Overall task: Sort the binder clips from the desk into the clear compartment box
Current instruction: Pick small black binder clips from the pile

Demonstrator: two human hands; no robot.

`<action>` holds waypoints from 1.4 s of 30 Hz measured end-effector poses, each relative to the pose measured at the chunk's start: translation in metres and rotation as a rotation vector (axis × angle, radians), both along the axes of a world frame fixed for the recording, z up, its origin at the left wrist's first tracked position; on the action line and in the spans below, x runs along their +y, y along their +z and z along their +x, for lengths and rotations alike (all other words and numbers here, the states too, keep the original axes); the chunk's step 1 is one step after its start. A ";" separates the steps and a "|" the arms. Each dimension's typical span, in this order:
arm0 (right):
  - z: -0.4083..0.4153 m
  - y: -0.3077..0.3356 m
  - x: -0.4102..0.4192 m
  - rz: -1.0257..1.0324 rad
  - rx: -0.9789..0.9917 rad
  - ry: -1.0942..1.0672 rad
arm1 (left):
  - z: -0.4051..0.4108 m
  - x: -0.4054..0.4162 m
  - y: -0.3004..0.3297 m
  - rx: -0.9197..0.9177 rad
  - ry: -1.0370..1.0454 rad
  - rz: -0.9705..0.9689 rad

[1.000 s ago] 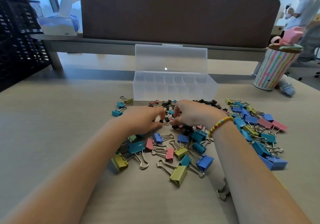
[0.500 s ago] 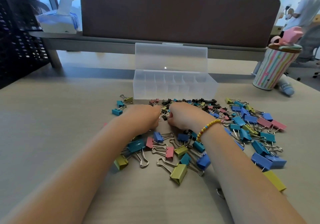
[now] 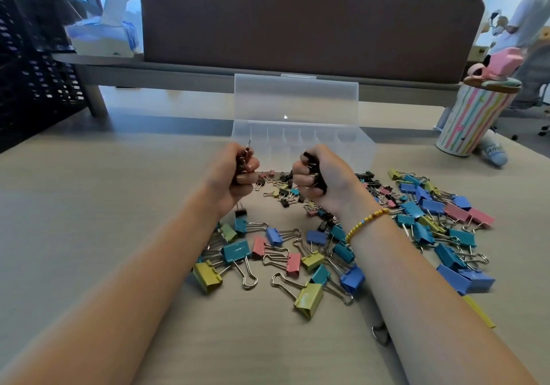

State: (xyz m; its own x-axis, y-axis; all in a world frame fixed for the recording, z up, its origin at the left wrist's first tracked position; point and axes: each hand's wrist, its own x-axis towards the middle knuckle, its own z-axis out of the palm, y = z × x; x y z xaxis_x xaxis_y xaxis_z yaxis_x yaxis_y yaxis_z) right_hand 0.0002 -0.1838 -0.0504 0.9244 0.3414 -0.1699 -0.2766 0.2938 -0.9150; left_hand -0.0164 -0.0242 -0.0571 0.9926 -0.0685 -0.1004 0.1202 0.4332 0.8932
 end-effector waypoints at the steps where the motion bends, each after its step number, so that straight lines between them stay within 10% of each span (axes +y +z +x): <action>1: 0.000 0.000 0.001 0.093 0.039 0.007 | 0.000 0.002 -0.001 0.013 0.007 -0.078; 13: -0.001 -0.006 0.006 0.130 0.084 -0.078 | 0.001 0.003 -0.005 0.019 0.095 0.023; 21: -0.015 0.007 0.004 -0.950 -0.317 0.278 | 0.006 0.015 -0.012 -0.230 0.062 1.243; 29: -0.027 0.010 0.013 -1.471 -0.583 0.551 | -0.001 0.003 -0.011 -0.324 -0.164 2.020; 42: -0.016 -0.003 0.012 -1.451 -0.666 0.281 | 0.014 0.007 -0.017 -0.198 0.005 1.740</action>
